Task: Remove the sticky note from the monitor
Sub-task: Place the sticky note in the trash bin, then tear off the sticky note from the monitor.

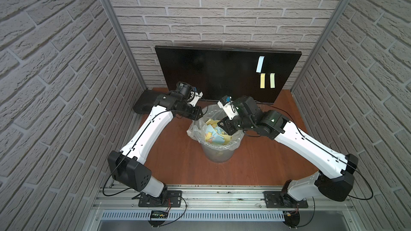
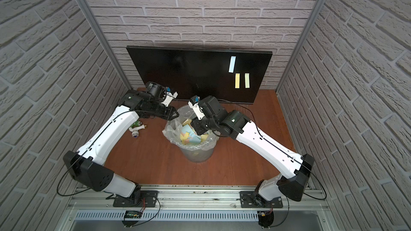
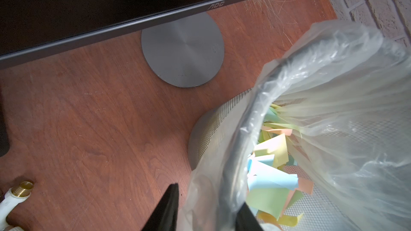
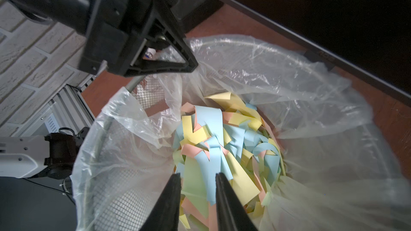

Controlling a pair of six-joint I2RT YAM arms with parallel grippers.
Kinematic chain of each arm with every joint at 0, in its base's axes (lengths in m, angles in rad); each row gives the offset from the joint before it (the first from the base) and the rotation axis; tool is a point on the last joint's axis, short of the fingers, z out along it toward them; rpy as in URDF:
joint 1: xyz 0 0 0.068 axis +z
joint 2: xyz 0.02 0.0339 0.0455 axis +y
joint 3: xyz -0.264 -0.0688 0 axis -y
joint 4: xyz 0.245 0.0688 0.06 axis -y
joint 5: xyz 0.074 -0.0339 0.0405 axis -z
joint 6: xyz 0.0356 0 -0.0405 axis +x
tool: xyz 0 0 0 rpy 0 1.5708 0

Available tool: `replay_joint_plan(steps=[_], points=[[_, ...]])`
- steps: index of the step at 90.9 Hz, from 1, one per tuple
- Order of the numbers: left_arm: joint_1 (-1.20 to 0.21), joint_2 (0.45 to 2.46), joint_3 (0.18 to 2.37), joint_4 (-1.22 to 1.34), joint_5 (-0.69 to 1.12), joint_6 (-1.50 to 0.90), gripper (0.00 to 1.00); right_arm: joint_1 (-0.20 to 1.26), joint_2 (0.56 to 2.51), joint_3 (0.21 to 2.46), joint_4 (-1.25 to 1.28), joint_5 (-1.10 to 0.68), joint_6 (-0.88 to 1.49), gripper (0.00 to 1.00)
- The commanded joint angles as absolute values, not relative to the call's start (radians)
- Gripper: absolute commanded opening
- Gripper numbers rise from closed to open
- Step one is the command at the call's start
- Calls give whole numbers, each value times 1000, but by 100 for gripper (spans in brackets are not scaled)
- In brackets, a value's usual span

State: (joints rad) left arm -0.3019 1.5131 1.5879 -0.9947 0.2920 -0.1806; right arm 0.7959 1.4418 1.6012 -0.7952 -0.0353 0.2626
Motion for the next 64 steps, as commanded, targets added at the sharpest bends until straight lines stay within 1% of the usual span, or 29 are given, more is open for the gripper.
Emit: replay_joint_plan(steps=[1, 8, 24, 40, 52, 64], points=[[-288, 1502, 1606, -996, 286, -177, 37, 740, 1366, 1665, -779, -98, 296, 31], [-288, 1502, 1608, -996, 287, -177, 38, 660, 1327, 1665, -764, -159, 337, 31], [-287, 1502, 1608, -997, 287, -176, 38, 416, 1236, 1620, -693, -309, 445, 34], [-285, 1503, 1606, -996, 288, -176, 38, 197, 1217, 1620, -621, -442, 560, 34], [-285, 1504, 1610, -996, 285, -175, 38, 82, 1243, 1639, -550, -515, 645, 35], [-285, 1505, 1611, -997, 287, -175, 38, 47, 1305, 1704, -525, -567, 655, 39]])
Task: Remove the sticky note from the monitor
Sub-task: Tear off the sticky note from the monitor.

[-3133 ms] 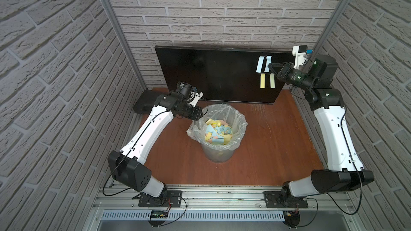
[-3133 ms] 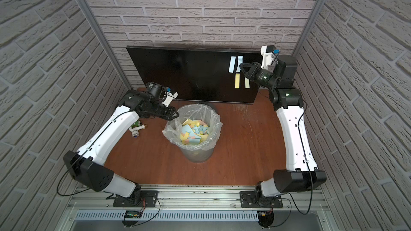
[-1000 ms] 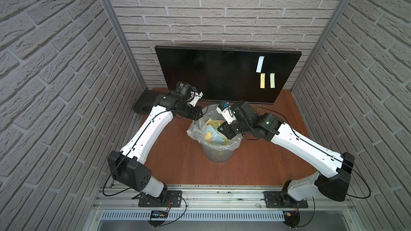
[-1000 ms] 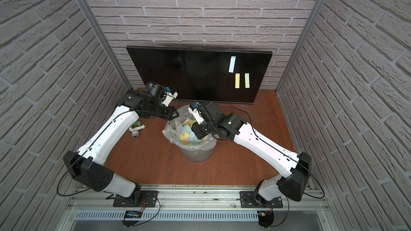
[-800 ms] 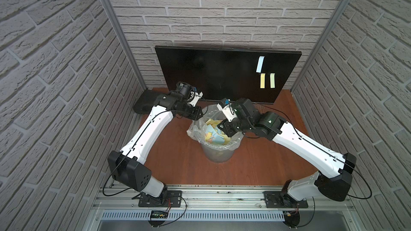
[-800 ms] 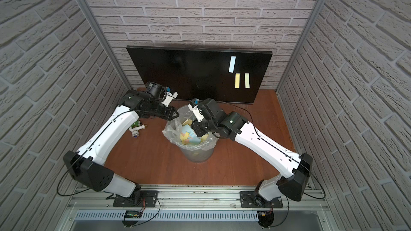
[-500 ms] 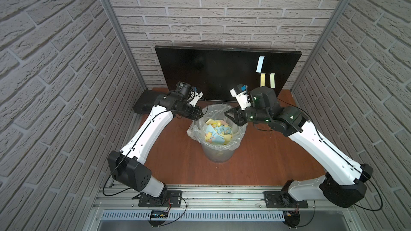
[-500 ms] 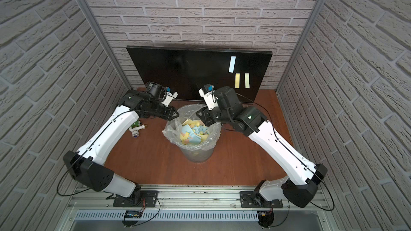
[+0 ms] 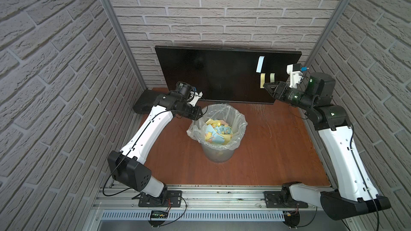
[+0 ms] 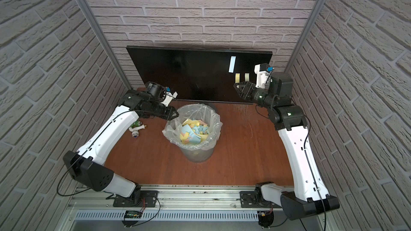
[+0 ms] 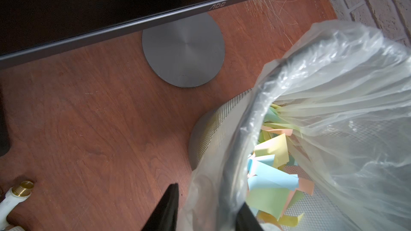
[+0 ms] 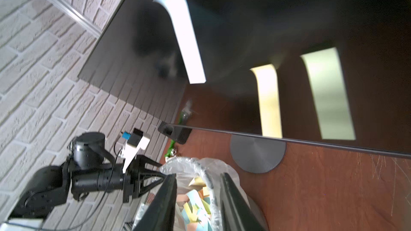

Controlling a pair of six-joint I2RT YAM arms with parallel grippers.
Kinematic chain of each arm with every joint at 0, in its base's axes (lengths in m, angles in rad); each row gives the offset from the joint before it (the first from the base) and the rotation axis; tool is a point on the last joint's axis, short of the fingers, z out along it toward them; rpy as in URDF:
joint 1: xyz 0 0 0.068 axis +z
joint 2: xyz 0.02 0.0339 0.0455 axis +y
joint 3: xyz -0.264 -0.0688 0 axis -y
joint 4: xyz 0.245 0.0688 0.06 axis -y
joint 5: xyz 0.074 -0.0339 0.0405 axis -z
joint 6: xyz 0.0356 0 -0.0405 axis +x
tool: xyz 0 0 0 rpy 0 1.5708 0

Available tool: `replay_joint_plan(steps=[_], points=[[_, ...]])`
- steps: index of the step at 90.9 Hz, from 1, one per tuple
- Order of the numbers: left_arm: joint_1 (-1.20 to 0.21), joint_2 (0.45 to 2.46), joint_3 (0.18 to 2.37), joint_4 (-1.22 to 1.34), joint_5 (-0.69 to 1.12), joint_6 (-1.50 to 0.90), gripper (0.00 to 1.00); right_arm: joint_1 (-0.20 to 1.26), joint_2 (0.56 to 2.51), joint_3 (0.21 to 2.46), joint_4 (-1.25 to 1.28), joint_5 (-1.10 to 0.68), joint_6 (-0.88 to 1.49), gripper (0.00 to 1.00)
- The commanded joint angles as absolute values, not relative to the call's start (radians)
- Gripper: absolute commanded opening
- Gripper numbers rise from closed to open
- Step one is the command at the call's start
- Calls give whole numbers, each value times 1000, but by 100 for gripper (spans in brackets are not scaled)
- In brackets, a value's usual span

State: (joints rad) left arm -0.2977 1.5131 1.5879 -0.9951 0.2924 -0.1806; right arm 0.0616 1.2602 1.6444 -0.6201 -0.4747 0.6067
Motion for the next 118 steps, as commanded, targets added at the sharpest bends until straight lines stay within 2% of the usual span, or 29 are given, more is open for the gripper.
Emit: replay_joint_plan(steps=[1, 51, 104, 118], points=[[-285, 1504, 1611, -997, 287, -175, 38, 47, 1311, 1710, -525, -568, 653, 39], [-285, 1504, 1608, -993, 285, -175, 38, 44, 1467, 1869, -500, -568, 619, 46], [-284, 1501, 1606, -994, 286, -176, 38, 45, 1531, 1894, -466, -589, 619, 46], [-284, 1503, 1606, -994, 285, -176, 38, 47, 1537, 1885, -433, -602, 640, 43]])
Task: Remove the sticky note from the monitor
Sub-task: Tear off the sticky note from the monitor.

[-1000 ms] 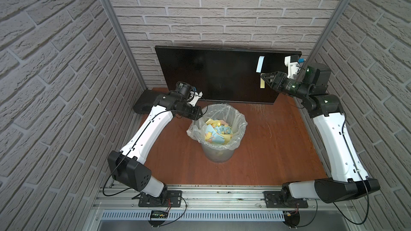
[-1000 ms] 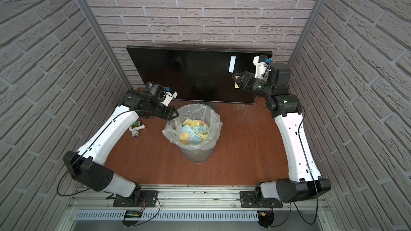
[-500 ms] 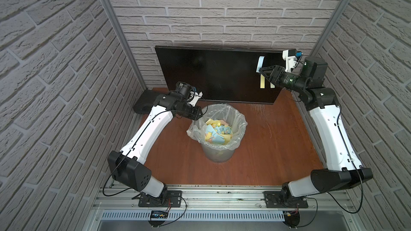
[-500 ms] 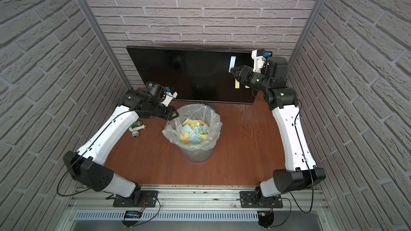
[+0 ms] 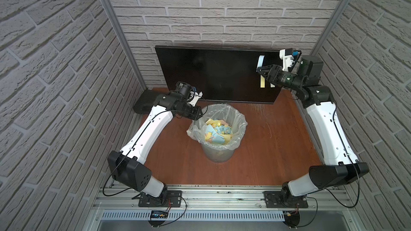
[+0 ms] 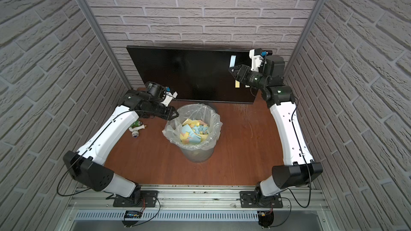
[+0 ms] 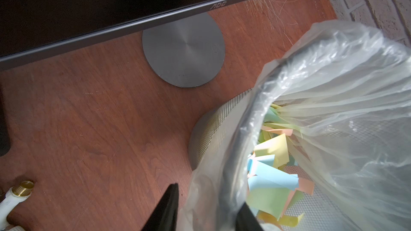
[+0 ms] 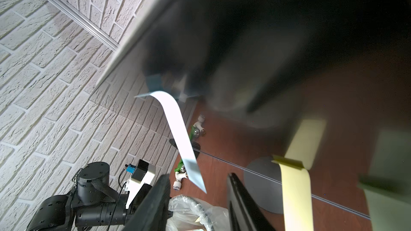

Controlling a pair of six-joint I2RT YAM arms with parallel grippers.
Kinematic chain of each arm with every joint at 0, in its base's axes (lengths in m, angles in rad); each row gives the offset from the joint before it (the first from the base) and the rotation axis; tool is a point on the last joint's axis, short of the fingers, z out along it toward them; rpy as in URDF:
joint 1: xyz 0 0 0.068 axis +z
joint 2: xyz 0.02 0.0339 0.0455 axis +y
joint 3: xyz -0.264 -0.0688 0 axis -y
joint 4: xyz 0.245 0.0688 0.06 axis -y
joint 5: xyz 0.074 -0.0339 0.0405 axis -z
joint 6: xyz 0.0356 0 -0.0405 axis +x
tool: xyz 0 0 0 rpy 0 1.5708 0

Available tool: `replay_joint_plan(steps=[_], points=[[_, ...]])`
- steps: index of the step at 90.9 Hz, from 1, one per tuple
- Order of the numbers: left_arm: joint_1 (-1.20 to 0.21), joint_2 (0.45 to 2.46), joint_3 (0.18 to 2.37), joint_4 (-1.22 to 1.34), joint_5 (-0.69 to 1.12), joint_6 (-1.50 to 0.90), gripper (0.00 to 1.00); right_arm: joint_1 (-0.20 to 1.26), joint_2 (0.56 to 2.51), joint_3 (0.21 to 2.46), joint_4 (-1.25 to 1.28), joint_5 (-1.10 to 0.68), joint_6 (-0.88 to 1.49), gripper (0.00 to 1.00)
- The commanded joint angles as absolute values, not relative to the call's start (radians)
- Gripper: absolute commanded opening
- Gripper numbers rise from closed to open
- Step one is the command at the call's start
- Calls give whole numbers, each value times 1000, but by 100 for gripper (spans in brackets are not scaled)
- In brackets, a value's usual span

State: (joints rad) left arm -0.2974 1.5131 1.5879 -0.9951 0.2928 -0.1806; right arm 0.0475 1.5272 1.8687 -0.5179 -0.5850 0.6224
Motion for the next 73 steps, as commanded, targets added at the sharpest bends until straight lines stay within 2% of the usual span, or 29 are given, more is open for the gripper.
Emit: replay_joint_plan(steps=[1, 22, 51, 73], points=[[-284, 1503, 1606, -994, 285, -176, 38, 47, 1537, 1885, -431, -602, 641, 42], [-283, 1502, 1606, -994, 284, -176, 38, 53, 1529, 1881, -420, -607, 648, 30], [-283, 1499, 1605, -994, 284, -177, 38, 62, 1496, 1844, -404, -597, 657, 4], [-284, 1500, 1604, -994, 285, -176, 38, 68, 1441, 1801, -394, -580, 667, 3]])
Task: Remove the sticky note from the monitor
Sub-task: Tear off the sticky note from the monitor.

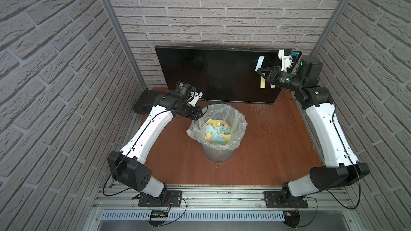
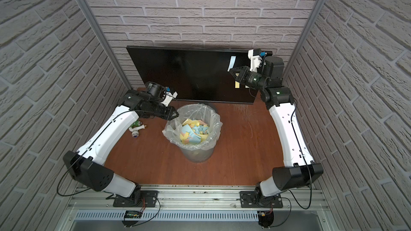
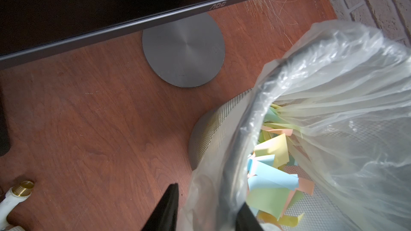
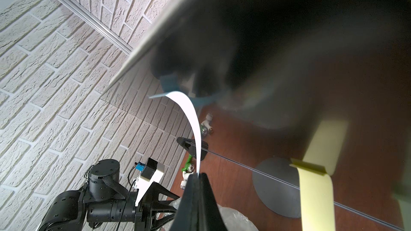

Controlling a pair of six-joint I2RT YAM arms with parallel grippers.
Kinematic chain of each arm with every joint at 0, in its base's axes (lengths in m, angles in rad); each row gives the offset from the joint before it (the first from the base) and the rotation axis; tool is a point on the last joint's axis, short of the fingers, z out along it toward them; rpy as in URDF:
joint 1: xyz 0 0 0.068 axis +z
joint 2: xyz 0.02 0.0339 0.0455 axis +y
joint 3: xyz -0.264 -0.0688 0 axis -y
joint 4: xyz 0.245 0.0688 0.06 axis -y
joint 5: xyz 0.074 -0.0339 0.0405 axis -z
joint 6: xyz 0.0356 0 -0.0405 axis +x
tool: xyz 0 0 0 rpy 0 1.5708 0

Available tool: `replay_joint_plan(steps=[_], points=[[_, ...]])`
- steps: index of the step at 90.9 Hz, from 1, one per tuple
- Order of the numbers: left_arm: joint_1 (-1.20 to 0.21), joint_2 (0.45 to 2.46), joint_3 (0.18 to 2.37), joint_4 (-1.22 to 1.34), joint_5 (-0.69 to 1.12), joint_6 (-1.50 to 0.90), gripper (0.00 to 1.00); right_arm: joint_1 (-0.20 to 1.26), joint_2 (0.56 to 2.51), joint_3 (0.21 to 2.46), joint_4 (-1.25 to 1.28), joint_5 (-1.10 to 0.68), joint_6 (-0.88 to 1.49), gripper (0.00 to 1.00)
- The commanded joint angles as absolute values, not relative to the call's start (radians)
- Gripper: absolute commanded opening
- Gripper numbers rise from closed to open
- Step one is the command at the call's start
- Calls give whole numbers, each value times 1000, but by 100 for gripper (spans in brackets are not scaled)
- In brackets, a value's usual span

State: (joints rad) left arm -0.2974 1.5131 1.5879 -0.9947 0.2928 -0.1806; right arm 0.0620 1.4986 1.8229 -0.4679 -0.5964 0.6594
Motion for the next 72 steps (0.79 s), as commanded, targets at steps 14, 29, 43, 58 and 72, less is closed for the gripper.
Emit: replay_joint_plan(steps=[14, 29, 43, 58, 72], points=[[-284, 1502, 1604, -993, 286, -176, 38, 73, 1400, 1767, -387, -577, 675, 3], [-283, 1502, 1603, -992, 287, -176, 38, 81, 1369, 1753, -402, -579, 668, 3], [-284, 1500, 1602, -992, 286, -177, 38, 97, 1341, 1742, -428, -576, 655, 3], [-282, 1502, 1607, -994, 287, -178, 38, 147, 1297, 1695, -446, -560, 643, 3], [-281, 1504, 1605, -994, 285, -177, 38, 263, 1265, 1668, -538, -475, 554, 3]])
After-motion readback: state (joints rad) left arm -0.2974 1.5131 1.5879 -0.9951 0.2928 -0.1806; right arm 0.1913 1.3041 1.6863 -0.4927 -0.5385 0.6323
